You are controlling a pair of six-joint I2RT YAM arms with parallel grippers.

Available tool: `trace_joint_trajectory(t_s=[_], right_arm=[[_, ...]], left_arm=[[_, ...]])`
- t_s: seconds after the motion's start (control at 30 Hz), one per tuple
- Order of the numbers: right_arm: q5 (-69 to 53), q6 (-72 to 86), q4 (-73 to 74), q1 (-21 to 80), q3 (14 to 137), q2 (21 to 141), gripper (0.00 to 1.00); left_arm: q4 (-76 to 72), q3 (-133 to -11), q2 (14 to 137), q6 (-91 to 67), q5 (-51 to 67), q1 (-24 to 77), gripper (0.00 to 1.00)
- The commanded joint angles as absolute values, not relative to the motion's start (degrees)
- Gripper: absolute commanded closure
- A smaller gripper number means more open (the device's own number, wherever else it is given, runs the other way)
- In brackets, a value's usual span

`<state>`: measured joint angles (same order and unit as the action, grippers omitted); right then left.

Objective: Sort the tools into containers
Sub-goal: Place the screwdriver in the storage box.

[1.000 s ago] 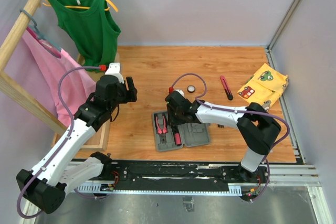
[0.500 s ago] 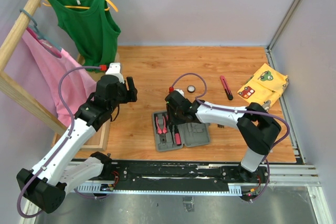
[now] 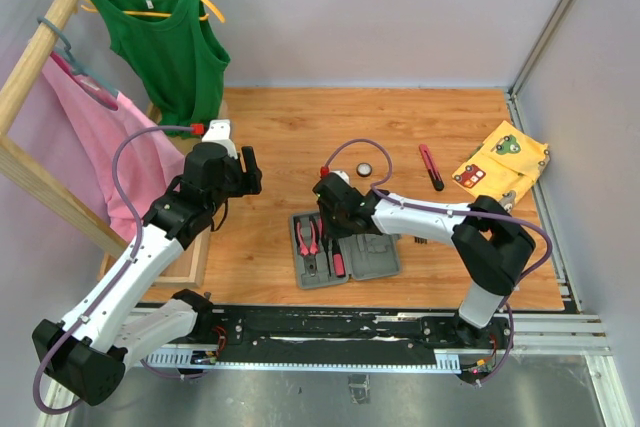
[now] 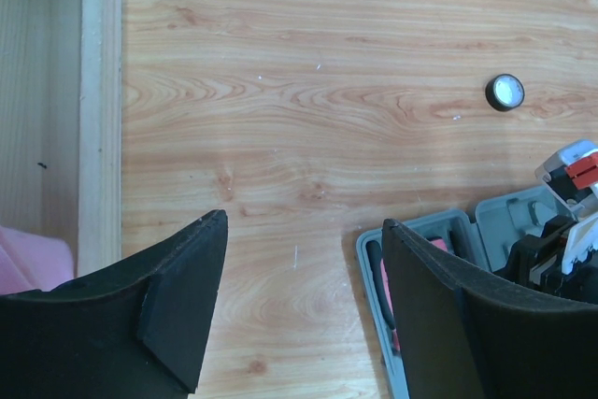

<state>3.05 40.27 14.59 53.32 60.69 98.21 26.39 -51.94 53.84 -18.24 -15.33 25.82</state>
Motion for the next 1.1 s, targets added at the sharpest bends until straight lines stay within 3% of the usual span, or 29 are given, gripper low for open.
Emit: trace_joint_trajectory(t_s=[0.0, 1.07], right_arm=[[3.33, 39.46, 17.27, 54.49, 63.10, 98.91, 0.77], [5.19, 37.44, 25.28, 57.28, 68.41, 102.05, 0.75]], left_arm=[[26.02, -51.50, 54.11, -17.82, -15.03, 25.36, 0.29], [26.06, -51.50, 54.58, -17.67, -14.30, 25.31, 0.30]])
